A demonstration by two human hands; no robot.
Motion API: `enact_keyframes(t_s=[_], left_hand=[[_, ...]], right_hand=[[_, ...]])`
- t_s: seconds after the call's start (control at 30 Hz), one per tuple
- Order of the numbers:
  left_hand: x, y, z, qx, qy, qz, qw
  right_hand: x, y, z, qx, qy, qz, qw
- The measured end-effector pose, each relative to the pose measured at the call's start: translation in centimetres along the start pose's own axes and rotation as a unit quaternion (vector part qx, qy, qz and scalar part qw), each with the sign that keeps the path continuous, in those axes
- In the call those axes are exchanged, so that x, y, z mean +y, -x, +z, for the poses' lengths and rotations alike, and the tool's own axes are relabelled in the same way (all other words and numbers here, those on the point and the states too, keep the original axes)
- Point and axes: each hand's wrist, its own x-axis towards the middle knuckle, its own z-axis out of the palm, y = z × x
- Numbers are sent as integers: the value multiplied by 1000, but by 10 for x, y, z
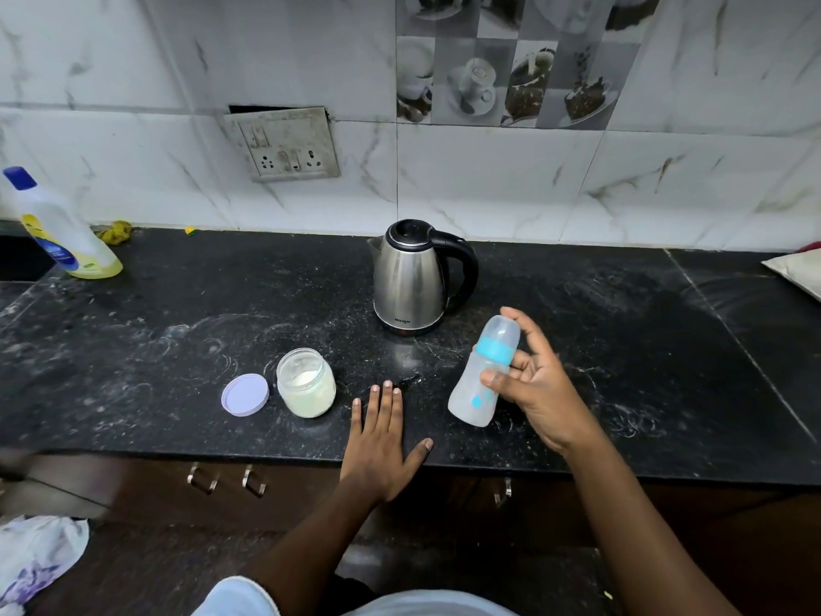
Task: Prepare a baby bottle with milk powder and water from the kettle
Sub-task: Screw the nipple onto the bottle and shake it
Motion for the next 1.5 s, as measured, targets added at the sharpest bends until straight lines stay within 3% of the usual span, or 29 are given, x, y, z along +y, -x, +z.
enact_keyframes(t_s=[0.2,0.37,0.57,0.73,0.93,1.1,1.27,1.43,1.5], left_hand=[[1,0,1,7,5,-1,1000],[1,0,0,7,4,-1,1000],[1,0,1,0,1,-3,1000],[1,0,-1,-7,-2,-6,1000],[0,1,0,4,10,-4,1000],[0,0,1,-2,3,-5,1000],[0,1,0,2,8,-5,1000],[0,1,-1,-4,3,-6,1000],[0,0,0,-3,3,-6,1000]], right_hand=[[-4,-5,-2,81,-66,-10,994],[3,0,4,-8,-9,4,1000],[-6,-5,0,74,-65,-14,995],[3,0,8,-8,-6,-5,1000],[-7,-5,-3,78,-58,-13,995],[-1,1,7,-12,3,-4,1000],[-8,-3,5,56,-57,-16,997],[-3,0,11,-13,0,-7,1000],[-4,0,10,10,-17,-15,1000]])
